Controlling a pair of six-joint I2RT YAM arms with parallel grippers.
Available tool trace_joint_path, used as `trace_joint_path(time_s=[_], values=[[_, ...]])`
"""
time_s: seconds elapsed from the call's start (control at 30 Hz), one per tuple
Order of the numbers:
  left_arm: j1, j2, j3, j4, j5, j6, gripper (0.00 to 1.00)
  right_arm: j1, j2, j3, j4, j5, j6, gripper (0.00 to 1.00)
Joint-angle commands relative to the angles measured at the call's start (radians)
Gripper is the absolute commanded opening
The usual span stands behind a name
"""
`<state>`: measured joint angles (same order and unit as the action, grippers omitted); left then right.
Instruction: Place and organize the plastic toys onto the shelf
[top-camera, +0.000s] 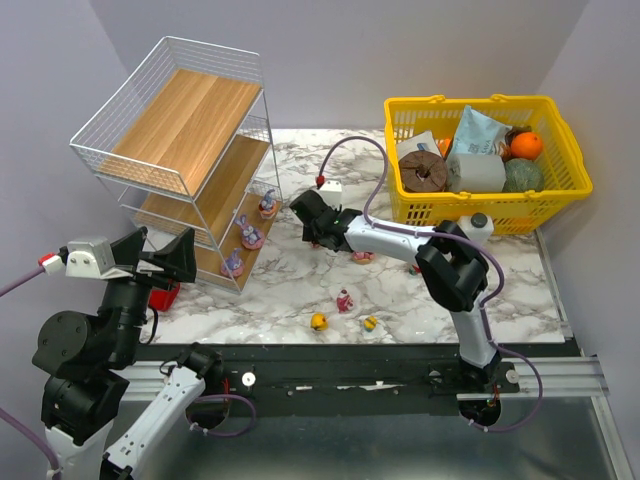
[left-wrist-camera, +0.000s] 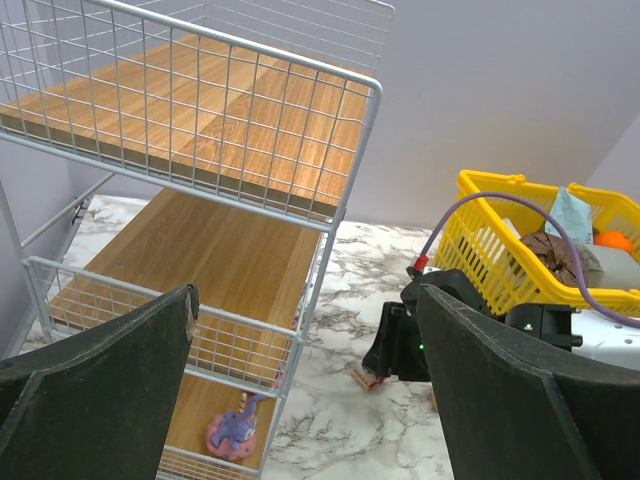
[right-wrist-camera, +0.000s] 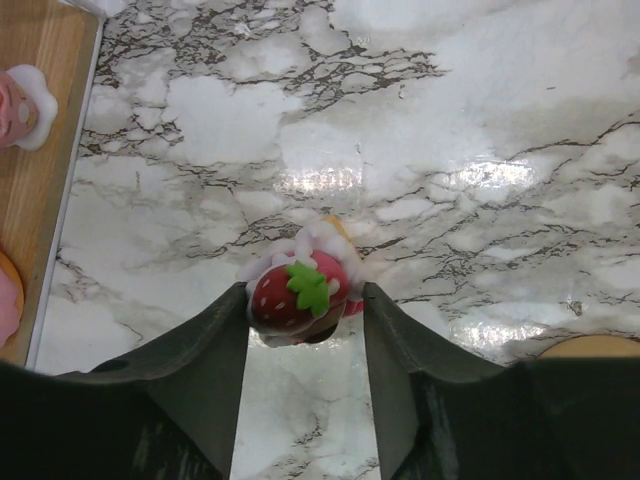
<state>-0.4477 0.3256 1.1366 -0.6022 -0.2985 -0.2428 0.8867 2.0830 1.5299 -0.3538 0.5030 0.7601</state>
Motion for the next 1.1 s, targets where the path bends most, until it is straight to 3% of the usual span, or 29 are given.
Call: trace_joint_path(time_s=[0.0, 0.2, 0.43, 0.77, 1.07], values=[[-0.006, 0.003, 0.0, -0.011, 0.009, 0.008, 0.99, -0.005, 0.051, 0.029, -0.022, 0.037, -0.038, 0.5], [-0.006, 0.003, 0.002, -0.013, 0.013, 0.005, 0.99, -0.006, 0.058, 0.024, -0.022, 0.045, -0.045, 0.35], [-0.006, 0.003, 0.008, -0.016, 0.013, 0.007, 0.99, -0.005, 0.036, 0.022, -0.022, 0.071, -0.068, 0.01], [-0.006, 0.003, 0.032, -0.025, 0.012, 0.008, 0.99, 0.063, -0.148, 0.044, -0.092, 0.062, -0.131, 0.01], [-0.006, 0.02, 0.055, -0.041, 0.012, 0.002, 0.99, 0.149, -0.281, 0.145, -0.16, -0.063, -0.168, 0.01]])
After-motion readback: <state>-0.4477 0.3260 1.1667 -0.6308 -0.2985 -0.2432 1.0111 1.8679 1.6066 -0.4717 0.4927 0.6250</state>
